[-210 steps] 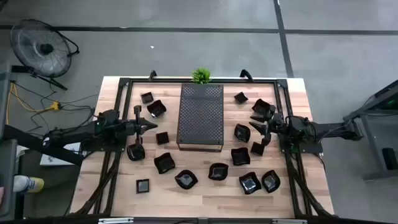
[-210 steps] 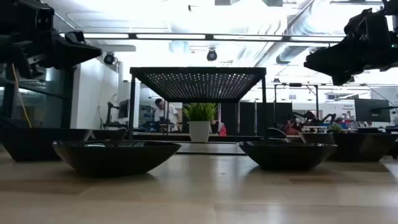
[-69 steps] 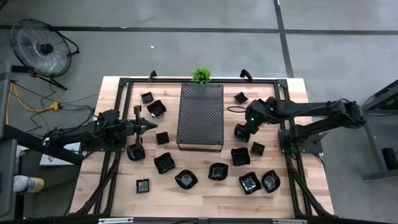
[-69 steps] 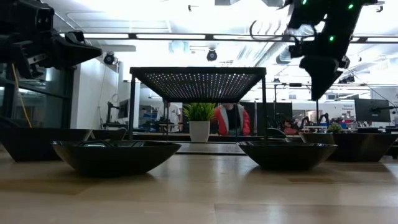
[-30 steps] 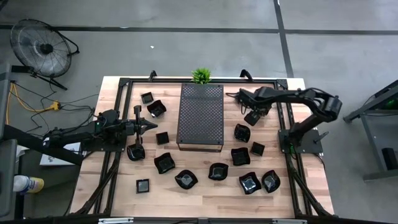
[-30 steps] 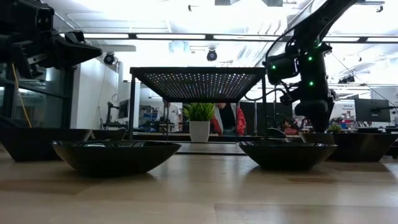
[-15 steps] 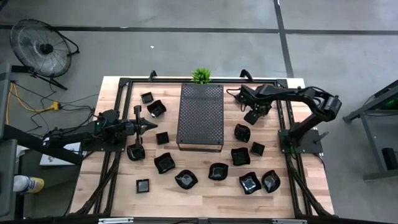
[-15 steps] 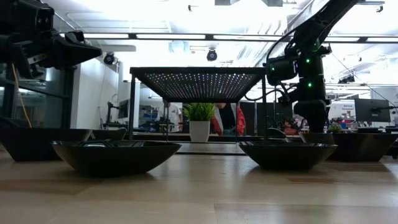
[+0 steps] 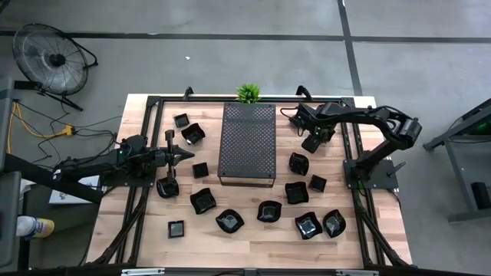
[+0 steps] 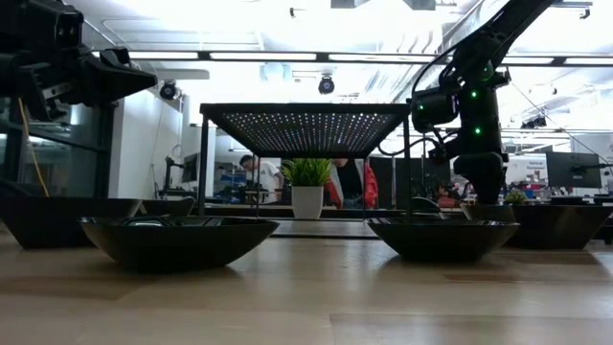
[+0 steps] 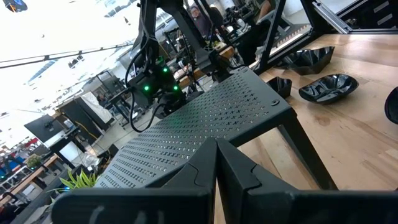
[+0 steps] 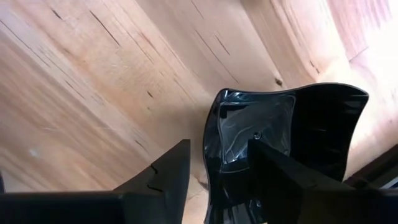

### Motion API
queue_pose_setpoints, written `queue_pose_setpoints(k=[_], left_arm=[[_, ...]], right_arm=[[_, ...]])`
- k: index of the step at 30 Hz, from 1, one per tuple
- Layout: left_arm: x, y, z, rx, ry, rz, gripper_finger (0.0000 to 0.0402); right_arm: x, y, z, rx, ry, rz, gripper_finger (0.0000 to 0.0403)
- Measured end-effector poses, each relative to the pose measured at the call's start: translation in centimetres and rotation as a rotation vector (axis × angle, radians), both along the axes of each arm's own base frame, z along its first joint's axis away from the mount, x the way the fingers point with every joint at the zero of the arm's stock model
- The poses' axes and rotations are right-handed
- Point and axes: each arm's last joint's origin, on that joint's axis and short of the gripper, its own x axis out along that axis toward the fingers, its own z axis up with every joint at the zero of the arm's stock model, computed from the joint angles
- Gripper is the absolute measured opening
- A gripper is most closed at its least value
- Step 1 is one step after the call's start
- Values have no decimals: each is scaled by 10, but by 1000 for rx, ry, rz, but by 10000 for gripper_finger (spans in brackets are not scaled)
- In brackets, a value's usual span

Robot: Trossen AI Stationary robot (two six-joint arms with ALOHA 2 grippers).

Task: Pick & Place Mini shaped plates
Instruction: Put the distorted square plate on the shelf

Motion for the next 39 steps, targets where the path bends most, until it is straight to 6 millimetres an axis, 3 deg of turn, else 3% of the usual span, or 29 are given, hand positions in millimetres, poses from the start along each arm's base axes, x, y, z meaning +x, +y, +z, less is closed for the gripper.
queue_pose_setpoints(k=[30, 39], left_arm=[[0, 0, 0, 0, 0, 0, 1], [0, 0, 0, 0, 0, 0, 1]], right_arm=[[0, 0, 0, -1, -1, 4, 7], [0, 1, 0, 6, -2, 3, 3]])
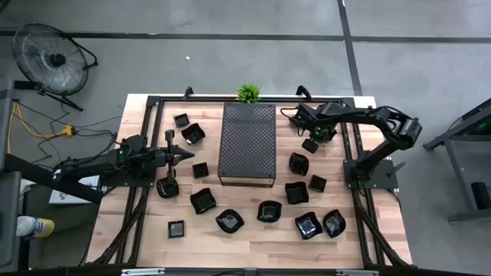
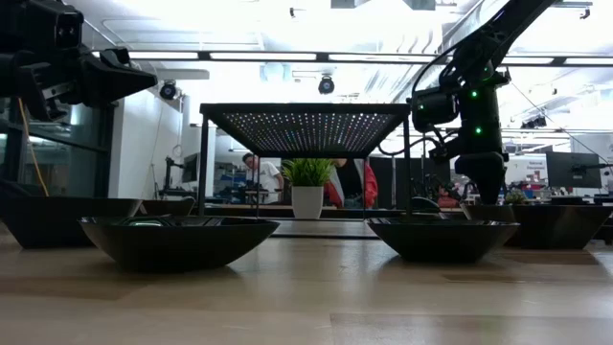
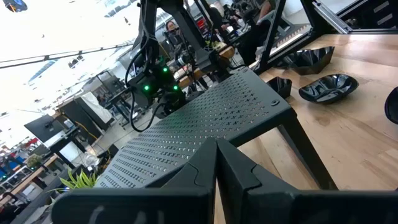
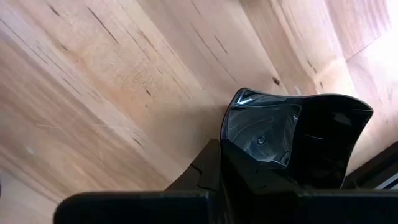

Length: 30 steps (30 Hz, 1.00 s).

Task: Pick & Place Mini shaped plates
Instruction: Put the distorted square plate on the shelf

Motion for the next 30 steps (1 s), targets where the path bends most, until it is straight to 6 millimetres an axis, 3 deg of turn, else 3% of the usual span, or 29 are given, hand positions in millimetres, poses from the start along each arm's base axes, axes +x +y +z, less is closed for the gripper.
queue_pose_setpoints(k=[16, 30], left_arm=[[0, 0, 0, 0, 0, 0, 1], [0, 0, 0, 0, 0, 0, 1]], right_arm=[[10, 25, 20, 30, 60, 51, 1], [43, 50, 85, -51, 66, 169, 0]])
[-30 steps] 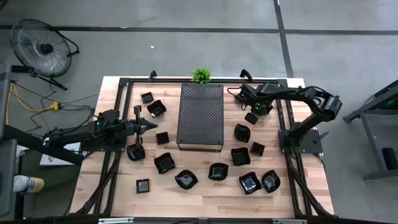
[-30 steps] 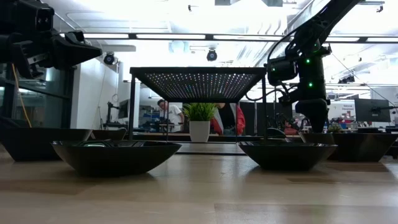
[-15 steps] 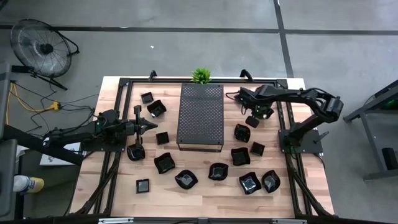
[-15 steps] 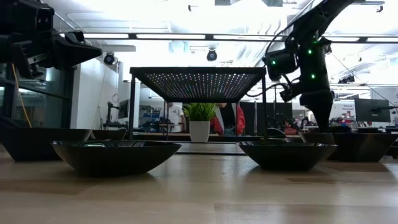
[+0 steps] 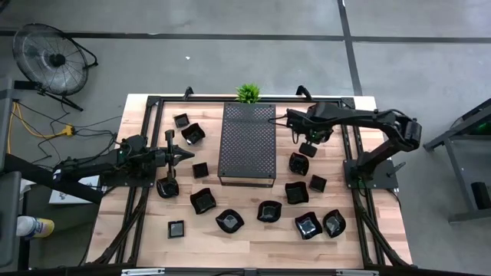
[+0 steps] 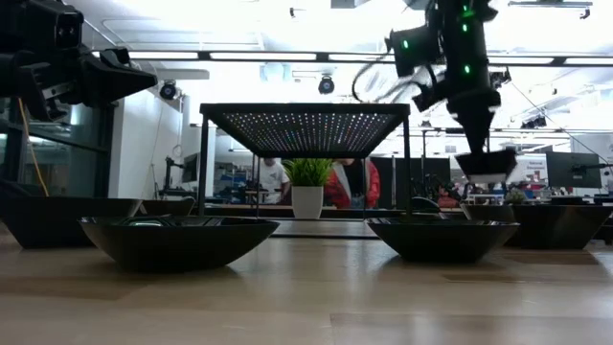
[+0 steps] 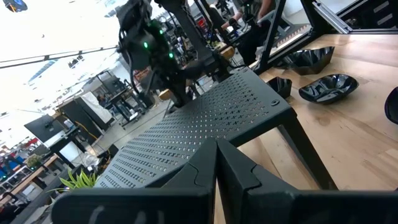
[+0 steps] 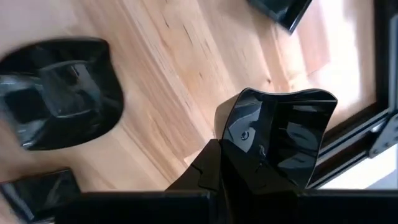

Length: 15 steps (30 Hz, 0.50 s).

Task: Pick & Place Mini shaped plates
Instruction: Put the distorted square plate on the shelf

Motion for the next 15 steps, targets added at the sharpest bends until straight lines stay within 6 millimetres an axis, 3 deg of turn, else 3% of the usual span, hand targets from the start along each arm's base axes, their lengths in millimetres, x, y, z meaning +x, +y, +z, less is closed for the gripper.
queue_pose_setpoints(k=[15], left_arm=[[0, 0, 0, 0, 0, 0, 1]], right_arm=[[33, 31, 66, -89, -165, 337, 0]])
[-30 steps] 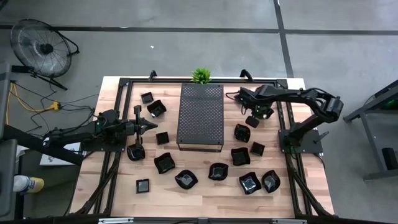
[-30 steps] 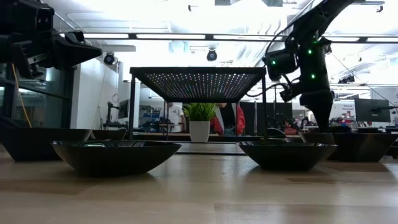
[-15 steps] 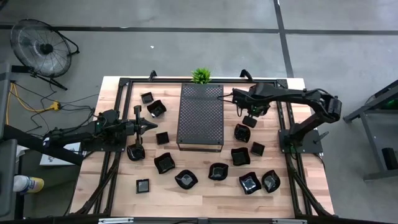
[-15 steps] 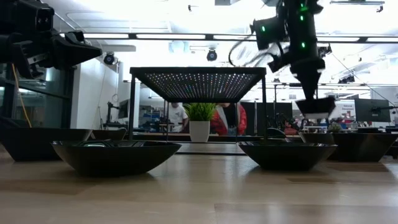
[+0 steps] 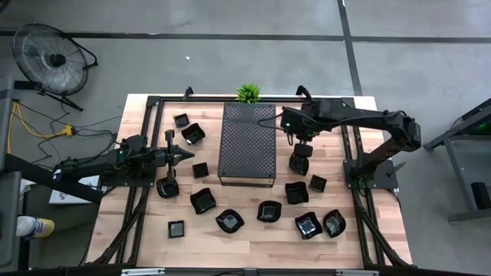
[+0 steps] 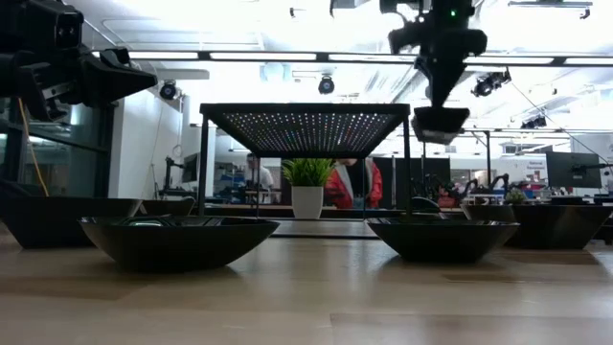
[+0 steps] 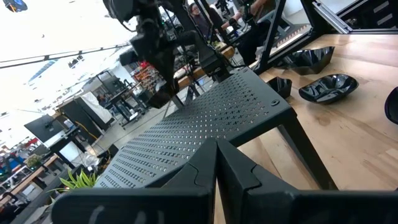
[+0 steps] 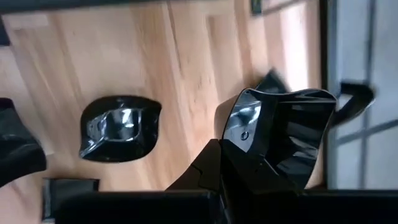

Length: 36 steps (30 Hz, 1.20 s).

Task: Pick & Place Mini shaped plates
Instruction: Put the distorted square plate on the shelf

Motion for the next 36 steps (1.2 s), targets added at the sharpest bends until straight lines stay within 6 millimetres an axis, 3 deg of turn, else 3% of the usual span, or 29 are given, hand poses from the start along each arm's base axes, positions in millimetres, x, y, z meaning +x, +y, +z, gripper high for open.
queue_pose_setpoints(k=[15, 36], left_arm=[[0, 0, 0, 0, 0, 0, 1], [0, 0, 0, 0, 0, 0, 1]], right_arm=[[19, 28, 11, -84, -48, 421, 0], [48, 10, 23, -228, -307, 473, 0]])
